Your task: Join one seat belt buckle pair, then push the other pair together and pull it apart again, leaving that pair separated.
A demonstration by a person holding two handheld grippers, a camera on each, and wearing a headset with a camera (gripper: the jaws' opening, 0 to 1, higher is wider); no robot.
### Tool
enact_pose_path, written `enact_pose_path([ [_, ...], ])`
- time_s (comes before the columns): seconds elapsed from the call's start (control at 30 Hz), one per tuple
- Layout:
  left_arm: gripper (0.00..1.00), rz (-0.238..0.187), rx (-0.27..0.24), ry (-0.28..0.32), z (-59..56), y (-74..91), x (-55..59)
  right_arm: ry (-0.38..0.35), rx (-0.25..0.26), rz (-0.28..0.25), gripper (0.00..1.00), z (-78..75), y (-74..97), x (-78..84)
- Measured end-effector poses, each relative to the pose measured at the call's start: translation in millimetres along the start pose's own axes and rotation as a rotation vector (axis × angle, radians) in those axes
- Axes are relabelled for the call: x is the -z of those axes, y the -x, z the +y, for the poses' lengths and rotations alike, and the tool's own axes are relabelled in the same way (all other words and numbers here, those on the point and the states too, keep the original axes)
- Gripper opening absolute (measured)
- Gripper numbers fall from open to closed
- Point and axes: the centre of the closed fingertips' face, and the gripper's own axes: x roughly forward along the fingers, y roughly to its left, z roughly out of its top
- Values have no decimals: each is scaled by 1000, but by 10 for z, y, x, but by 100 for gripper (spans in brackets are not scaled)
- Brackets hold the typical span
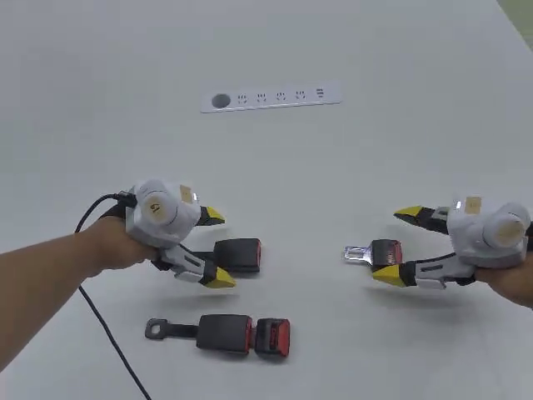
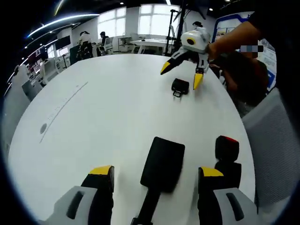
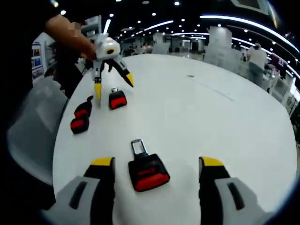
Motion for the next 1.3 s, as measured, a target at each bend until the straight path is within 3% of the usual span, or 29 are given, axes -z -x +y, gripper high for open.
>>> enact_pose_path([
  [0.03,80,-26,-18,35,7,32,-36,-17,39,-4,79,-37,22,-10],
  [0.1,87,-48,-80,85,61,116,-52,-36,93,-60,84,-57,52,-101],
  [0.17,94,-108,-92,118,19,202,-126,-63,133,-65,91,-35,74,-130],
  [0.33,100,-188,-203,200,14,467,-181,-93,169,-107,96,135,96,-257],
  [0.4,100,-203,-210,196,-35,558,-175,-71,182,-118,96,165,101,-280],
  [0.43,100,-256,-203,204,-85,632,-229,-74,183,-123,96,193,108,-299],
  [0.47,100,-254,-200,209,-128,681,-211,-76,192,-124,96,209,117,-312],
  [0.53,100,-211,-233,221,-151,773,-113,-43,210,-129,96,270,144,-356],
  [0.63,100,-288,-281,239,-176,953,-142,-54,199,-126,96,379,140,-387],
  [0.8,99,-279,-294,234,-299,1094,-15,-56,203,-144,96,515,159,-455],
  [1.0,96,-332,-346,247,-344,1351,149,-61,205,-156,97,654,154,-485],
  [1.3,96,-340,-359,287,-508,1593,430,-50,206,-145,97,827,234,-446],
])
